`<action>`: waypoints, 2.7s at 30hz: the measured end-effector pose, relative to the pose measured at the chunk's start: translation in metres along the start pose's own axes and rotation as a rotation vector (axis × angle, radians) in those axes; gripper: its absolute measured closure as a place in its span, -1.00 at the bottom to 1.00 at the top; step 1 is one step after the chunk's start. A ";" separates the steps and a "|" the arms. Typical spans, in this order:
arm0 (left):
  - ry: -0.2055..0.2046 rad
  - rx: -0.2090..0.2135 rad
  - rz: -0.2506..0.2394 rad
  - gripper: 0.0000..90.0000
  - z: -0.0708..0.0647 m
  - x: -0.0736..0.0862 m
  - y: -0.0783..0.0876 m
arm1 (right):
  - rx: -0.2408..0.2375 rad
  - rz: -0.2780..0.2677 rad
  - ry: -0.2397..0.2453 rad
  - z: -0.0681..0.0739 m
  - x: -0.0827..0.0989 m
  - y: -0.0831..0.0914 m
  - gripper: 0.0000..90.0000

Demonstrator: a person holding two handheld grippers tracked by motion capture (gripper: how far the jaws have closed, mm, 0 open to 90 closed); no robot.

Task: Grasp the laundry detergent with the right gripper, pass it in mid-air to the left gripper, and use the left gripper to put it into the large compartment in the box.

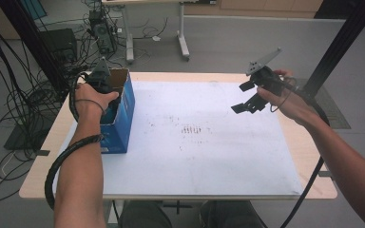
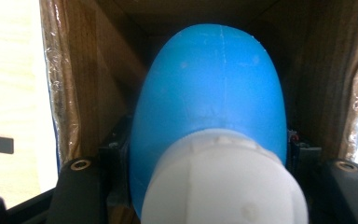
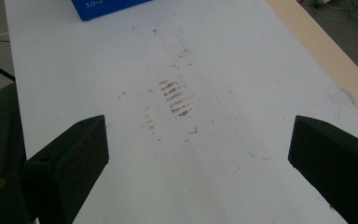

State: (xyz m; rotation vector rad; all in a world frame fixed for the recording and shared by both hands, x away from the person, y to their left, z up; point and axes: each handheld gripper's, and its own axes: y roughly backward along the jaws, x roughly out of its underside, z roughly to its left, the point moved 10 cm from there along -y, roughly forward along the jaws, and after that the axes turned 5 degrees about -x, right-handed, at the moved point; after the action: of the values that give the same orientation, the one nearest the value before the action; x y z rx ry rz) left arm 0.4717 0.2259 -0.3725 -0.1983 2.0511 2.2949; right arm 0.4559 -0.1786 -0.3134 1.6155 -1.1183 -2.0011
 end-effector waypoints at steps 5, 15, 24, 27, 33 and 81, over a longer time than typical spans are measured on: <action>0.004 -0.002 -0.007 -0.19 0.000 0.000 0.000 | -0.002 0.005 0.005 0.000 0.001 0.000 -0.89; 0.007 0.003 -0.003 -0.19 0.001 0.000 0.000 | 0.000 0.009 0.010 0.002 0.000 0.000 -0.89; 0.005 0.000 -0.010 -0.22 -0.001 -0.001 0.001 | 0.000 0.013 0.013 0.002 0.000 0.000 -0.89; 0.007 -0.004 -0.016 -0.25 0.000 -0.001 0.004 | -0.001 0.012 0.013 0.002 0.001 0.001 -0.89; 0.003 -0.015 -0.026 -0.34 0.003 0.001 0.012 | -0.003 0.006 0.014 0.003 0.000 0.000 -0.89; -0.389 0.167 -0.136 -0.76 -0.145 0.038 0.100 | 0.076 0.086 -0.083 -0.039 0.017 0.019 -0.88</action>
State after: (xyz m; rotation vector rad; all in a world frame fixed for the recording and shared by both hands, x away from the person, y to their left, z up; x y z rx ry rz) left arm 0.4295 0.0690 -0.2944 0.1062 1.9445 1.8913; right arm 0.4831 -0.2164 -0.3122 1.5059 -1.2861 -2.0091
